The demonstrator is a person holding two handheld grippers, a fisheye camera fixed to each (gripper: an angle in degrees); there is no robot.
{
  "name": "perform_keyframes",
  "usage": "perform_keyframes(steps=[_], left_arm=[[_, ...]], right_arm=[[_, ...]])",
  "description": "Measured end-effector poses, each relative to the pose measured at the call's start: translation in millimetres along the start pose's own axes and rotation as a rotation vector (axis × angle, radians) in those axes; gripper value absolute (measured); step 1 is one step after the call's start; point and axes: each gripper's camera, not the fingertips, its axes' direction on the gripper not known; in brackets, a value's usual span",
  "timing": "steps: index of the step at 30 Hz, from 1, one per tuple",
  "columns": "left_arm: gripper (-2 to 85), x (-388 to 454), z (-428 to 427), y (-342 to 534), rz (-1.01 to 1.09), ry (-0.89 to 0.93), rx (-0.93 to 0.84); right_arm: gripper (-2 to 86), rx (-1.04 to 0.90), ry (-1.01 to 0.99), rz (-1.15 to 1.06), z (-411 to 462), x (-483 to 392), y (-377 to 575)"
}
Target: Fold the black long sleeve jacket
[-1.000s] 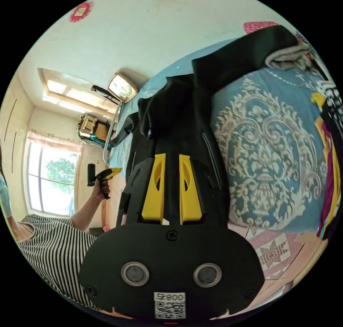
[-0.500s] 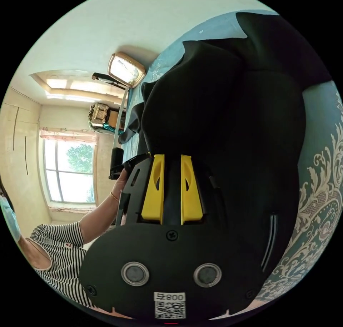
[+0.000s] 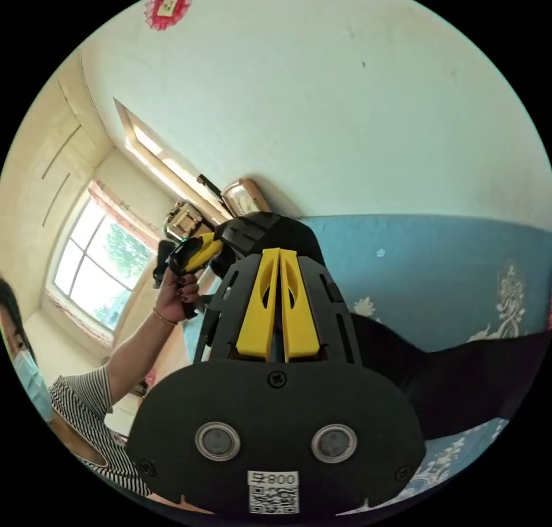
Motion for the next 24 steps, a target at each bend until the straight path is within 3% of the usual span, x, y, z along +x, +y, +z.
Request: perform_keyframes(steps=[3,12,19,24], left_arm=[[8.8,-5.9,21.8,2.8,0.061,-0.050,-0.075],[10.1,-61.1,39.1,129.2,-0.120,0.076,-0.164],[9.0,-60.1,74.3,149.3,-0.118,-0.089,-0.418],[7.9,-82.3,104.8,103.8,-0.200,-0.134,-0.364]], right_arm=[[0.5,-0.053,0.180,-0.057,-9.1,-8.4,-15.2],[1.4,-0.274,0.023,0.129,-6.9,60.0,134.0],[1.0,-0.422,0.066,0.140,15.8,47.9,79.2],[0.8,-0.396,0.075,0.190,15.8,65.3,9.7]])
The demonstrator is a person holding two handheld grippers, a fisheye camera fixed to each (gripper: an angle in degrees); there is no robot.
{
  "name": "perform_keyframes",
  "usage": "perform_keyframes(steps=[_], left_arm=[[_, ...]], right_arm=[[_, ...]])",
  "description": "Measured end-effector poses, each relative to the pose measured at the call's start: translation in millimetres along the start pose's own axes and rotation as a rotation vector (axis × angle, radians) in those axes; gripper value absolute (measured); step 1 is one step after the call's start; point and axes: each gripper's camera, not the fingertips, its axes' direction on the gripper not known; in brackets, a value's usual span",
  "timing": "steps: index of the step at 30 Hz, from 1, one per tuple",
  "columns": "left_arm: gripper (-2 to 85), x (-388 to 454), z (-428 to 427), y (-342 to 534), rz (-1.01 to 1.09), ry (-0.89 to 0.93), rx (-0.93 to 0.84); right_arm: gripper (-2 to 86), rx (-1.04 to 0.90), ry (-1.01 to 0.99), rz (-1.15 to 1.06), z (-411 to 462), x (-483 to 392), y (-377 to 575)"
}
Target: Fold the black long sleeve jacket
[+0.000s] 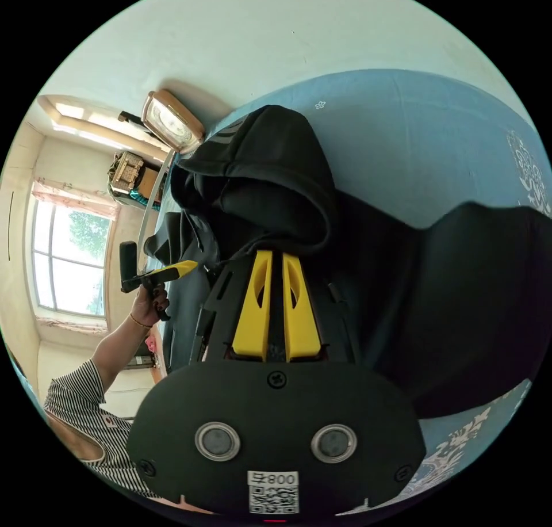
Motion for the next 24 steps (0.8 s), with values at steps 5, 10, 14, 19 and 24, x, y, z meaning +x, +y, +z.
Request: perform_keyframes(steps=[5,10,14,19,24], left_arm=[[5.8,8.9,4.1,-66.3,-0.041,0.020,0.086],[6.2,43.2,17.7,-62.6,0.079,-0.066,0.037],[8.0,57.1,17.6,0.6,0.127,0.019,-0.020],[10.5,95.2,26.3,125.1,0.151,0.033,-0.135],[11.1,128.3,36.0,205.8,0.076,-0.005,-0.141]], right_arm=[[0.5,0.020,0.037,-0.006,-31.7,-13.0,-55.7],[1.4,0.028,0.037,-0.040,-59.1,-26.6,-42.6],[3.6,0.072,0.087,-0.050,-101.4,-29.9,2.8],[7.0,0.170,0.011,-0.190,-132.1,-97.7,59.1],[8.2,0.096,0.129,-0.395,-93.9,-191.1,16.2]])
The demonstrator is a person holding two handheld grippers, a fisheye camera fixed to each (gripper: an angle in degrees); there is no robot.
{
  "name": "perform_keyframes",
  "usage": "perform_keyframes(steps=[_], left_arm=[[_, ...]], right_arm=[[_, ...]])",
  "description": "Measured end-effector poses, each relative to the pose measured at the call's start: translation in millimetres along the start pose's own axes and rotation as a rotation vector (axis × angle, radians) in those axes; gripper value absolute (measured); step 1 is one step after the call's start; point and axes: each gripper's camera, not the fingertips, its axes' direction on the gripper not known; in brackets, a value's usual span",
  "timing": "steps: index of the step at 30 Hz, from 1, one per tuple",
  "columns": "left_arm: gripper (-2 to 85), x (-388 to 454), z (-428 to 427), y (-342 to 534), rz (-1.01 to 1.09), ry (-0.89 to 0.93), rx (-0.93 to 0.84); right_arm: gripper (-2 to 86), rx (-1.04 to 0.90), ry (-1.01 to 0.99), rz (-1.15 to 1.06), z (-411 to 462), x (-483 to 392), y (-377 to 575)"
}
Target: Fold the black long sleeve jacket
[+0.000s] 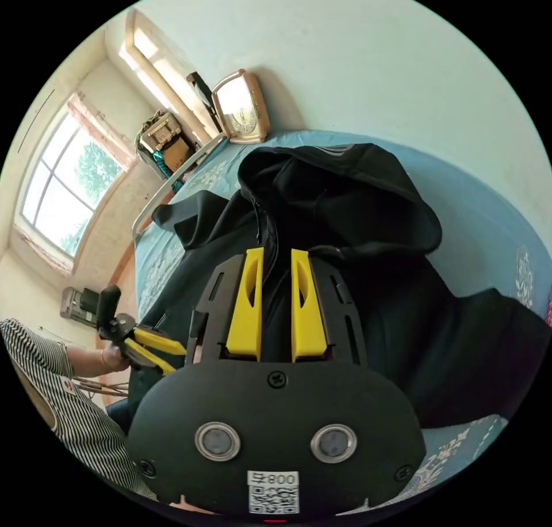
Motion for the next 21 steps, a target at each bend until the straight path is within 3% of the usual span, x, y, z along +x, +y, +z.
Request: perform_keyframes(steps=[3,9,14,21], left_arm=[[10.7,14.2,6.4,18.2,-0.029,0.024,0.016],[2.9,56.3,27.8,29.6,0.143,-0.297,-0.032],[0.5,55.4,25.1,35.6,0.091,-0.170,-0.014],[0.2,88.5,20.3,29.2,0.174,-0.097,0.083]], right_arm=[[8.4,-0.078,0.052,-0.025,28.1,-13.6,-43.0],[3.6,-0.208,0.067,-0.005,59.9,-18.9,-71.2],[1.5,-0.178,0.068,-0.018,33.5,-31.1,-72.4],[1.2,-0.117,0.110,-0.058,-13.1,-44.1,-101.2]])
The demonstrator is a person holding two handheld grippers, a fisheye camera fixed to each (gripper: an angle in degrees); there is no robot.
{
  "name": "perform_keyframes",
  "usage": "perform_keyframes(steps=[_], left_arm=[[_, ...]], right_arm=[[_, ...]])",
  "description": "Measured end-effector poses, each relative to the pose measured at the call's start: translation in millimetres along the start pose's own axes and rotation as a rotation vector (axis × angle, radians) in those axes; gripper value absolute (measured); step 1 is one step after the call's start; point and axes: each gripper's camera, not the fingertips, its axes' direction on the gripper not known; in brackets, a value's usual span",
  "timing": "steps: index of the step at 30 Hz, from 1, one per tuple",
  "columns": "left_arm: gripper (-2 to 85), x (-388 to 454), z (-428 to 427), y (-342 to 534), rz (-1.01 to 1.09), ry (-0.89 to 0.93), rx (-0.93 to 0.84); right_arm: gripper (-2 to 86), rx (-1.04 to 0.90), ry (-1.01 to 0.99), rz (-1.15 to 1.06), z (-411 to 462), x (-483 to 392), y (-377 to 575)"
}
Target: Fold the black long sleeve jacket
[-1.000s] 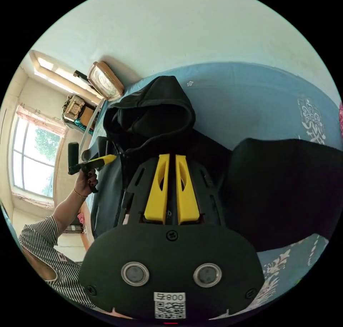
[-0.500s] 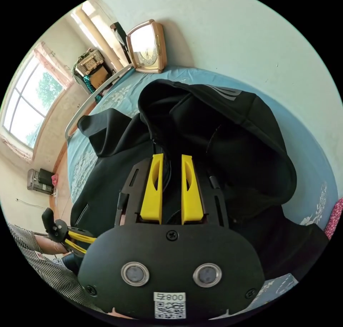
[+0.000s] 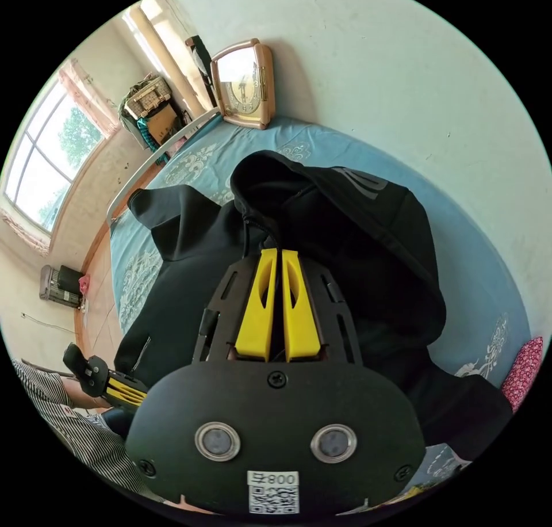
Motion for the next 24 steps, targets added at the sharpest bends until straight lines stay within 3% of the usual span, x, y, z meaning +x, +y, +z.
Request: perform_keyframes(steps=[4,7,16,24], left_arm=[[0.5,-4.1,45.0,0.3,0.004,-0.080,-0.169],[1.4,-4.4,46.3,8.4,0.006,-0.035,-0.161],[7.2,20.8,52.0,46.5,0.028,0.121,-0.153],[8.6,46.1,102.0,66.1,0.042,0.210,-0.281]], right_arm=[[1.6,-0.078,0.017,0.037,26.4,15.5,-5.2],[2.6,-0.158,-0.040,0.107,56.3,34.1,11.9],[4.4,0.123,-0.052,0.137,-24.1,45.6,120.2],[6.9,0.081,-0.092,0.255,13.4,64.2,183.6]])
